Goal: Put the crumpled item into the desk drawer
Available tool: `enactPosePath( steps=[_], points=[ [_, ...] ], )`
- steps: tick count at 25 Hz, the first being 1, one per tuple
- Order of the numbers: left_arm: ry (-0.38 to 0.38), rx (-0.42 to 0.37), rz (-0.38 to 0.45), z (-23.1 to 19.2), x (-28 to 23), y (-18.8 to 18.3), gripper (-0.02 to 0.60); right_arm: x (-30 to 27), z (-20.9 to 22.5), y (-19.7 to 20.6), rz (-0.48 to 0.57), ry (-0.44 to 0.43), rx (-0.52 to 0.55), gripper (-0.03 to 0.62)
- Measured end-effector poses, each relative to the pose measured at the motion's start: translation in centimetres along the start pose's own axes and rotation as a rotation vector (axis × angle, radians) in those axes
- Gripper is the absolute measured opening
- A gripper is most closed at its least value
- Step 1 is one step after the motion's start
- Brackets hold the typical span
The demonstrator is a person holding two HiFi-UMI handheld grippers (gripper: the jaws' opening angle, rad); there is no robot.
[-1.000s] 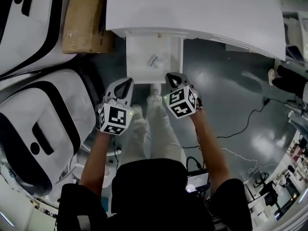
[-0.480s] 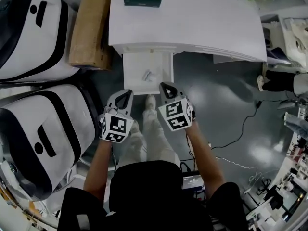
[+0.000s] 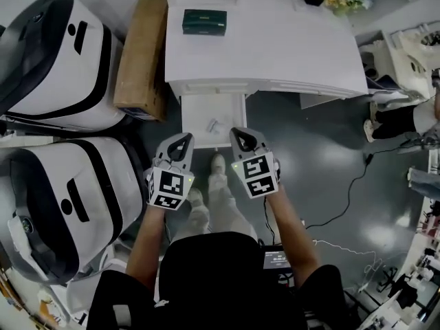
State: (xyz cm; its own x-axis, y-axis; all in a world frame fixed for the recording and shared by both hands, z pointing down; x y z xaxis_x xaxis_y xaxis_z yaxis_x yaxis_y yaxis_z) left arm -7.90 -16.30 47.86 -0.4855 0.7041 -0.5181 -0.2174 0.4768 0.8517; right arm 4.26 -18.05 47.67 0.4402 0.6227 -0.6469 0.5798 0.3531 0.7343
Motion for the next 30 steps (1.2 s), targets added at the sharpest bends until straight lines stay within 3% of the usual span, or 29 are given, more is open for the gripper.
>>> enactPosePath(
  steps=[8, 18, 30],
  points=[
    [-0.042, -0.004, 0.088, 0.0, 4.6, -4.3, 0.006, 4.2, -0.6, -4.5, 0.105, 0.029, -0.023, -0.005],
    [-0.039, -0.018, 0.199, 1.3, 10.3, -8.2, 0.006, 10.5, -1.3, -9.8, 0.241, 0.095, -0.043, -0.005],
    [-0.008, -0.051, 0.303, 4.0, 16.8, -11.8, 0.006, 18.1, -3.6, -12.4, 0.338, 0.175, -0.021, -0.005]
  ],
)
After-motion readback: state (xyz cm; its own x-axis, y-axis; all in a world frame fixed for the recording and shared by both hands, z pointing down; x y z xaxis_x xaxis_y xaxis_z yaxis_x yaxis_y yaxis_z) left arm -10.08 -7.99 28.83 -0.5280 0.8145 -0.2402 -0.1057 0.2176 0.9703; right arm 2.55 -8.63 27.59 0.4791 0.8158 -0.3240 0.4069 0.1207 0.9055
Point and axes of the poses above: the fingertips, and each gripper's own axes: x backward along the fingers, z to its right, y out of its underside, the point moved 2 cm from there along x, backward along the fingers, and after that the axes turned 12 degrees about x, right-handed, at the moved point
